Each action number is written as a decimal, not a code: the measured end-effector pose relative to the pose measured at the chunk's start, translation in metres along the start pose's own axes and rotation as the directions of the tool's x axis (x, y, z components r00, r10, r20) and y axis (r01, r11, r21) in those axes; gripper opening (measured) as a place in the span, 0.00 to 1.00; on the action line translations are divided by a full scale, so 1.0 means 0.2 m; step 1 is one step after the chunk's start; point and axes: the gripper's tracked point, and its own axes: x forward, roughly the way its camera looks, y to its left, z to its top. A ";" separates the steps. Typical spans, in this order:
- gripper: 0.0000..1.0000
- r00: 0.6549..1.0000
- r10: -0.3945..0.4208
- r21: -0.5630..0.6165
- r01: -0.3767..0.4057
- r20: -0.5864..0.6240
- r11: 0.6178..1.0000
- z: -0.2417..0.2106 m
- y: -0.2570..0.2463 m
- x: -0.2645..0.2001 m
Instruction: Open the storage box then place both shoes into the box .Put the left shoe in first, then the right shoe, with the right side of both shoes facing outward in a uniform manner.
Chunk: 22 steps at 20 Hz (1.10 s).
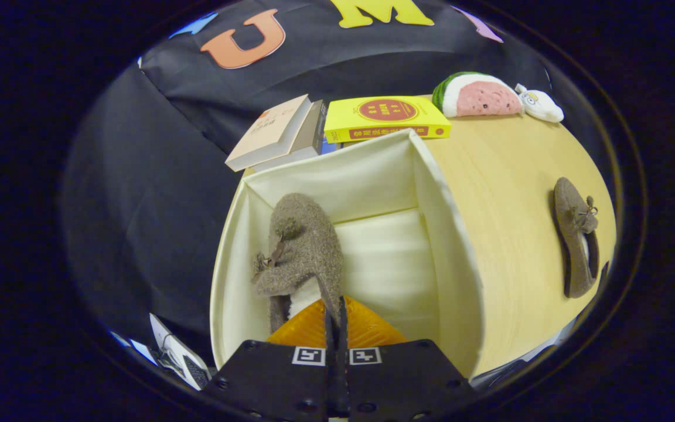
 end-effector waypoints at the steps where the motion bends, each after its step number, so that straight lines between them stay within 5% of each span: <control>1: 0.00 1.000 -0.011 -0.002 0.011 -0.013 1.000 -0.02 0.00 0.03; 9: 0.04 0.999 -0.023 -0.054 0.020 -0.043 0.998 -0.08 0.06 0.11; 10: 0.14 0.999 -0.015 -0.056 0.013 -0.040 0.998 -0.07 0.06 0.10; 13: 0.20 0.999 0.018 -0.066 -0.020 -0.026 0.998 -0.06 0.06 0.03; 17: 0.68 0.998 0.064 -0.122 -0.062 0.013 0.991 -0.04 0.05 -0.16; 22: 0.98 0.991 0.079 -0.231 -0.053 0.105 0.972 0.01 -0.03 -0.48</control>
